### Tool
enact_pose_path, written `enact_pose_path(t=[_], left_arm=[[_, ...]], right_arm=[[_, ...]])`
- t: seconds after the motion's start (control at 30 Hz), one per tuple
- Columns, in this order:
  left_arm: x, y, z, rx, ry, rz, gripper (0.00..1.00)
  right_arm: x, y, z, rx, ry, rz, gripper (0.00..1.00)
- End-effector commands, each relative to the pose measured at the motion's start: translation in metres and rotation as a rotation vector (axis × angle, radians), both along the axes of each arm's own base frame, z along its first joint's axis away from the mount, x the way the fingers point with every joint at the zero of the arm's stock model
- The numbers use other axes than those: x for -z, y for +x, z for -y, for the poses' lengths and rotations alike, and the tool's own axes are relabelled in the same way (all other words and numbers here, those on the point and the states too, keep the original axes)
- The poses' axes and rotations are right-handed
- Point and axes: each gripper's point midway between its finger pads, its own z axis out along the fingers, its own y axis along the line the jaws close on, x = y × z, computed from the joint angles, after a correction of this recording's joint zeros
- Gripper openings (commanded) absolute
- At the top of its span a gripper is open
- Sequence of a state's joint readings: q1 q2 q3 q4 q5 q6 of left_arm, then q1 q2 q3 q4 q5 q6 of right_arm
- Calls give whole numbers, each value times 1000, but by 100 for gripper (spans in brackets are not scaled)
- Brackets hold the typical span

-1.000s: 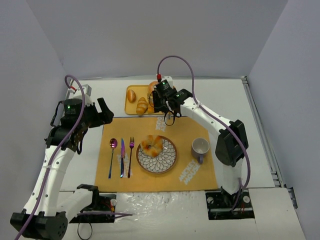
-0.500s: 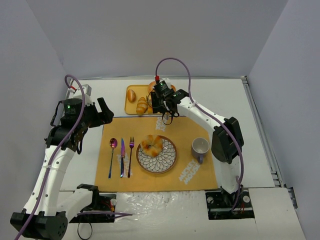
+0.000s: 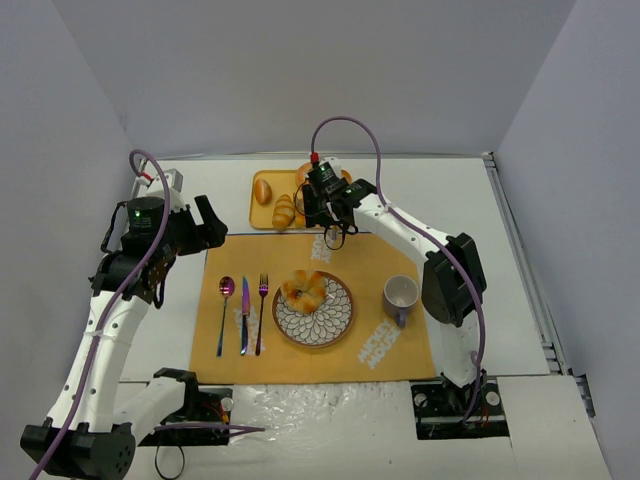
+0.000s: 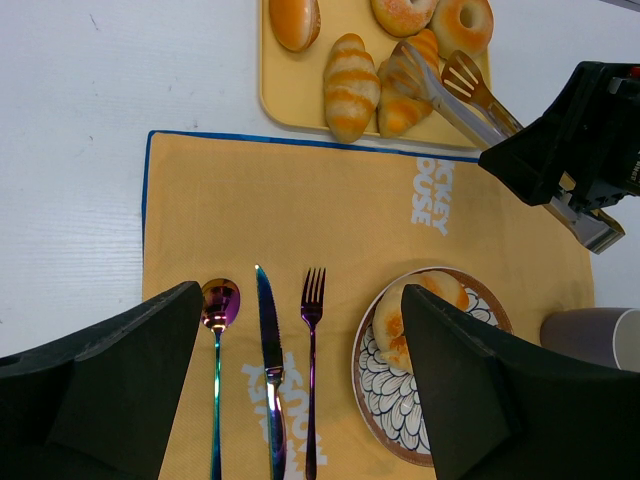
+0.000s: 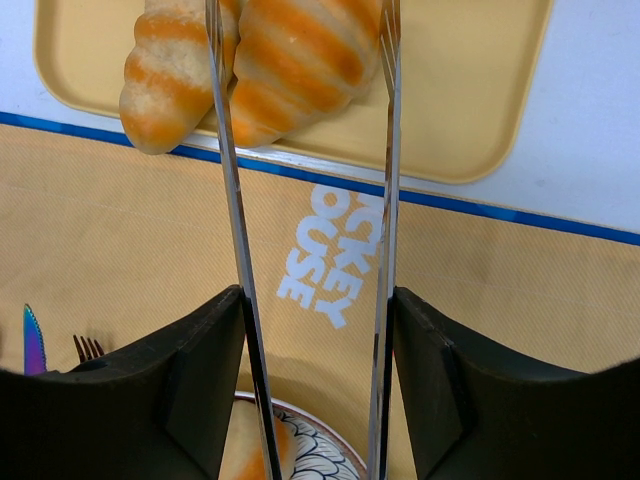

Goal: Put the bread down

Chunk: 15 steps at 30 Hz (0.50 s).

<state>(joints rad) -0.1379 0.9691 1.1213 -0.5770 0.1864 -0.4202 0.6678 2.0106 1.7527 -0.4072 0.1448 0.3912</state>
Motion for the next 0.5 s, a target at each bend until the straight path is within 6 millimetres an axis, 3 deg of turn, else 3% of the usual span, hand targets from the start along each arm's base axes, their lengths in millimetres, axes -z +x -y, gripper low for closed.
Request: enact_pose_path(t=[0.0,0.47], left_arm=[[-21,11,1,4,-12,84,77],[-22,11,2,6,-13,83,77]], right_arm=[[-21,14,-5,12,45,68,54],[-3,12,-4,7,23,37,53]])
